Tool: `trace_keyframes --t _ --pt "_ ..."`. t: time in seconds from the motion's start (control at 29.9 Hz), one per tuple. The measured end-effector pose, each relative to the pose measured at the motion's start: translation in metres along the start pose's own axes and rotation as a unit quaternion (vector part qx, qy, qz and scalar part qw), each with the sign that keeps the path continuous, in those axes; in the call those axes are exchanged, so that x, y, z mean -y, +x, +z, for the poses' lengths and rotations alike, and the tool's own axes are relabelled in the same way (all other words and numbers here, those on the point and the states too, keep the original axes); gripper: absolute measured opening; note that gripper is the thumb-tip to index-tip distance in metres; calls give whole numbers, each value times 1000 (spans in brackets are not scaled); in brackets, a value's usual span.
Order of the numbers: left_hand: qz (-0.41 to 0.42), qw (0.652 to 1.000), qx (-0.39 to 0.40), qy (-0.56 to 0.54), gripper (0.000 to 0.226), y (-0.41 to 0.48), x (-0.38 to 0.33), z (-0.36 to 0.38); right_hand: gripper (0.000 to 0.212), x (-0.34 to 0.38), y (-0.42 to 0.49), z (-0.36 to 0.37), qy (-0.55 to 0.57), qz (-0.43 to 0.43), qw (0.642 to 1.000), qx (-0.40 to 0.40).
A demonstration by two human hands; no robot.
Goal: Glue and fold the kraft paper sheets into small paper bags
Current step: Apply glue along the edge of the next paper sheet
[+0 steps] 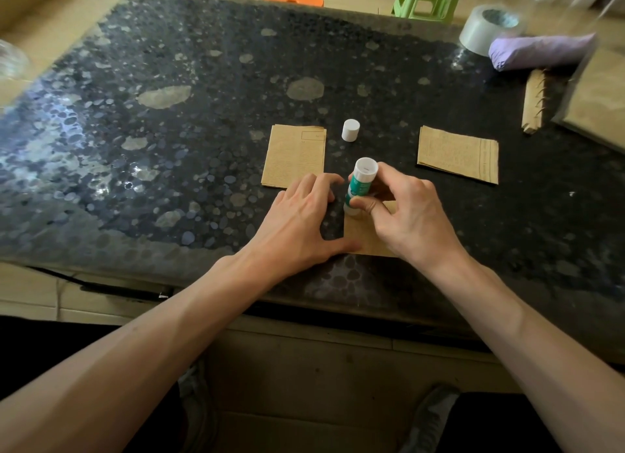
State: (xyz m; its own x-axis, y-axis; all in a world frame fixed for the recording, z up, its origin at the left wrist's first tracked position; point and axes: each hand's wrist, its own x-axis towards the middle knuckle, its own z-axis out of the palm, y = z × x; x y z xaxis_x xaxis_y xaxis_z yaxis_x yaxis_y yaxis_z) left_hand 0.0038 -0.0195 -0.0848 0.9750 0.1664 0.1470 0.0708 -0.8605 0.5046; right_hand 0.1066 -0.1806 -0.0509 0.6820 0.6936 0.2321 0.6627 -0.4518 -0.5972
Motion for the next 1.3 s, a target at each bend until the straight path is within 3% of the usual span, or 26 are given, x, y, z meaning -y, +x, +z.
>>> trace_keyframes --t 0.94,1.2,1.3 --pt "-14 1000 -3 -9 91 -1 -4 -2 27 -10 13 6 3 -12 1000 -25" --pt "-17 1000 6 1 87 0 -4 -3 27 -11 12 -6 92 7 992 -80" --pt "-17 1000 7 1 86 0 -4 -3 32 -12 10 -15 104 15 993 -63"
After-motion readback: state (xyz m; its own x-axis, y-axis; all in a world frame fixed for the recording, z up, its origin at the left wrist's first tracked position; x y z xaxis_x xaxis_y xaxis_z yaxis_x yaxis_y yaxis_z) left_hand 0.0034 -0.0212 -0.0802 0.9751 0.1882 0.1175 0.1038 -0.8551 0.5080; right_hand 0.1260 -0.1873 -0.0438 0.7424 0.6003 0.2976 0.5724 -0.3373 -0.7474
